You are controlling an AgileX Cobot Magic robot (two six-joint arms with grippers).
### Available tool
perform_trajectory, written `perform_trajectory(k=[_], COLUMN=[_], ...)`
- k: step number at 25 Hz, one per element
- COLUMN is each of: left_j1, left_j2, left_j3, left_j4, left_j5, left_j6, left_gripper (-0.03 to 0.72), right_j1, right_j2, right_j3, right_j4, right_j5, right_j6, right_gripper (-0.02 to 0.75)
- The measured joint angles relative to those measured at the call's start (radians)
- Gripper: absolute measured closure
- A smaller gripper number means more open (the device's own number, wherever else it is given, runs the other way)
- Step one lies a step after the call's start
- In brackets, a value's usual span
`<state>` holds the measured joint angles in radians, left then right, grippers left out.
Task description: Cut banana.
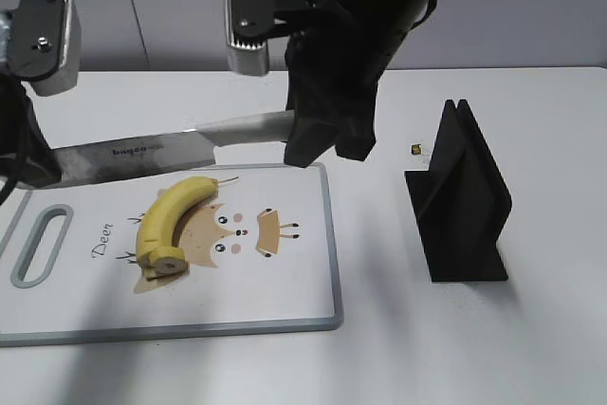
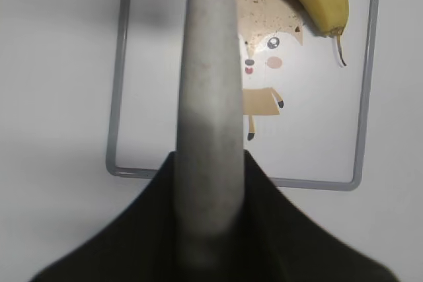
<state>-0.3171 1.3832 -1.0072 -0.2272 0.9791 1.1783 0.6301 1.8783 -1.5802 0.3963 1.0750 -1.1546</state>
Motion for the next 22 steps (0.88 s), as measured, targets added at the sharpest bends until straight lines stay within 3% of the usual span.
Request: perform_trajectory(k=[9, 22], left_j1=[0.0, 0.001], left_j2=[0.12, 0.292], left_j3=[0.0, 0.006], left_j4=[0.016, 0.002], left_j5=[-0.096, -0.171], left_j6=[-0.05, -0.098], left_gripper=[0.696, 0.696], right_j1=[0.0, 0.0], right_j2=[0.116, 0.219], right_j3=[-0.002, 0.001], right_j4=[-0.122, -0.152], right_j5=[-0.073, -0.147], right_j6=[0.039, 0.041], right_gripper=[0.576, 0.575])
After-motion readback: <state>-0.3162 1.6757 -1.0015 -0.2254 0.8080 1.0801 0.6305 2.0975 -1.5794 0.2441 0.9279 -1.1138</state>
